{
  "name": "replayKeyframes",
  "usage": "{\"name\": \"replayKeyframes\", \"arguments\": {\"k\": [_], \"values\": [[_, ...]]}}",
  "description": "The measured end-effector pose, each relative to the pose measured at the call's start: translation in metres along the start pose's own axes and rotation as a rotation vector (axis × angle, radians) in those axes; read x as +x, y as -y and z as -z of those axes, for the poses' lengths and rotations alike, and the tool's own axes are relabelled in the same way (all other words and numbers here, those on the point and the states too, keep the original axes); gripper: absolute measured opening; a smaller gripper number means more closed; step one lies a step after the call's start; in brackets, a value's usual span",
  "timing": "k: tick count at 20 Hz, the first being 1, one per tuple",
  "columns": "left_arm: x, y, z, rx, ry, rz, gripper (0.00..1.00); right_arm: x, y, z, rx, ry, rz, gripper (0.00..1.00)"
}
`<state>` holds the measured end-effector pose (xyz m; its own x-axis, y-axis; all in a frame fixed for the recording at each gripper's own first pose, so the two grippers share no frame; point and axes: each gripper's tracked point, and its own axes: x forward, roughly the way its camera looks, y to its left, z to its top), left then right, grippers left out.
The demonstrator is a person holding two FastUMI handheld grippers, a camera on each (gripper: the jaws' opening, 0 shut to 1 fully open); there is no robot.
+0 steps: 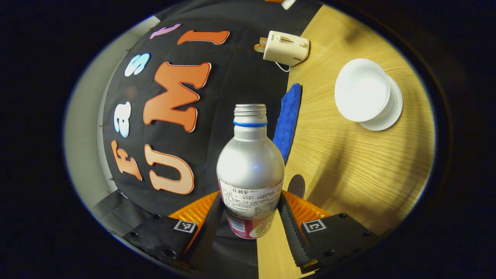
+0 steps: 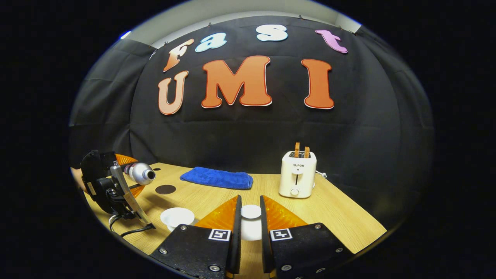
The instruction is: Open the teacup lid with one hand, grasp the water bottle and pour water into the teacup with the other hand; after pouring, place the water bottle on the coaster and then close the teacup lid.
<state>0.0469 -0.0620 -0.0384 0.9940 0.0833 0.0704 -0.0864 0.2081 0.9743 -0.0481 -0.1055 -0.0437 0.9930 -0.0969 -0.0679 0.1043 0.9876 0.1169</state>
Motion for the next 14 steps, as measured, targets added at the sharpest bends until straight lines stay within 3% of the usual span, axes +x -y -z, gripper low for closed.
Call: {"name": "replayKeyframes", "arguments": {"k": [8, 12, 14], "values": [[-0.004, -0.003, -0.009, 0.122, 0.021, -0.015, 0.87, -0.002, 0.002, 0.004, -0.004, -0.004, 0.007, 0.23], [-0.005, -0.008, -0.014, 0.181, 0.026, -0.032, 0.82, -0.003, 0.004, 0.004, -0.011, -0.002, 0.011, 0.23], [-0.004, -0.012, -0.02, 0.226, 0.034, -0.049, 0.87, -0.004, 0.003, 0.004, -0.007, 0.0, 0.006, 0.23]]}}
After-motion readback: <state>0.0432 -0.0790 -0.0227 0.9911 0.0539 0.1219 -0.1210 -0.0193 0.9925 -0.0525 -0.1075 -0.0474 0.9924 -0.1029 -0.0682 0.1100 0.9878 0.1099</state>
